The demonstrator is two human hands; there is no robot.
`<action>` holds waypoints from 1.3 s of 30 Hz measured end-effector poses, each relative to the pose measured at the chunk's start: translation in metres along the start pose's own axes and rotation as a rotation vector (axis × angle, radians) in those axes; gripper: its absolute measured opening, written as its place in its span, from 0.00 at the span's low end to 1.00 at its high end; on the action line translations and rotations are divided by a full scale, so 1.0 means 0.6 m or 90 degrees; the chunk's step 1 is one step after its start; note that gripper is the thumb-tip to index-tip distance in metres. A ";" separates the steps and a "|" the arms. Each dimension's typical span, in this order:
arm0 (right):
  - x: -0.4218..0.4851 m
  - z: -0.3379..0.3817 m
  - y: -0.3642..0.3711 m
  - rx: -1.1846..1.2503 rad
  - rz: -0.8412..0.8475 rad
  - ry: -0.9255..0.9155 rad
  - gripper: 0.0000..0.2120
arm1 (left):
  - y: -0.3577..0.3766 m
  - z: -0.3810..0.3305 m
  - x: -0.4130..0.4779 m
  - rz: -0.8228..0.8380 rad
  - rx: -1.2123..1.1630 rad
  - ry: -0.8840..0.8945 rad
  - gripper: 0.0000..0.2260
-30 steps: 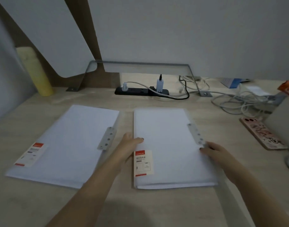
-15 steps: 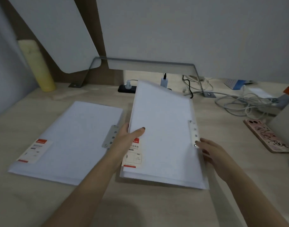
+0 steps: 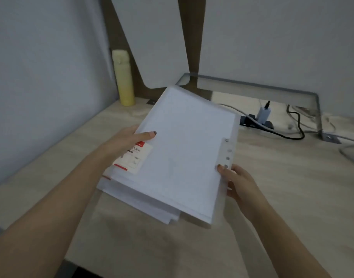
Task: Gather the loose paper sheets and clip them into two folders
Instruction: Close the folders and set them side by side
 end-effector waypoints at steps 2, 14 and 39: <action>0.004 -0.014 0.044 0.020 -0.009 0.005 0.08 | -0.033 0.021 0.017 -0.029 0.078 -0.005 0.10; 0.026 -0.052 0.115 -0.221 -0.069 0.019 0.11 | -0.086 0.169 0.016 -0.059 -0.019 0.020 0.10; 0.108 -0.050 0.244 -0.325 -0.099 -0.147 0.33 | -0.198 0.212 0.090 -0.437 -0.174 0.063 0.09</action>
Point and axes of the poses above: each hand's wrist, its own x-axis towards the middle knuckle, its own y-axis out of the palm, z = x × y, the point moved 8 cm from there along x, towards the middle knuckle, and after that the axes turned 7 degrees about -y, right-handed, at the moved point
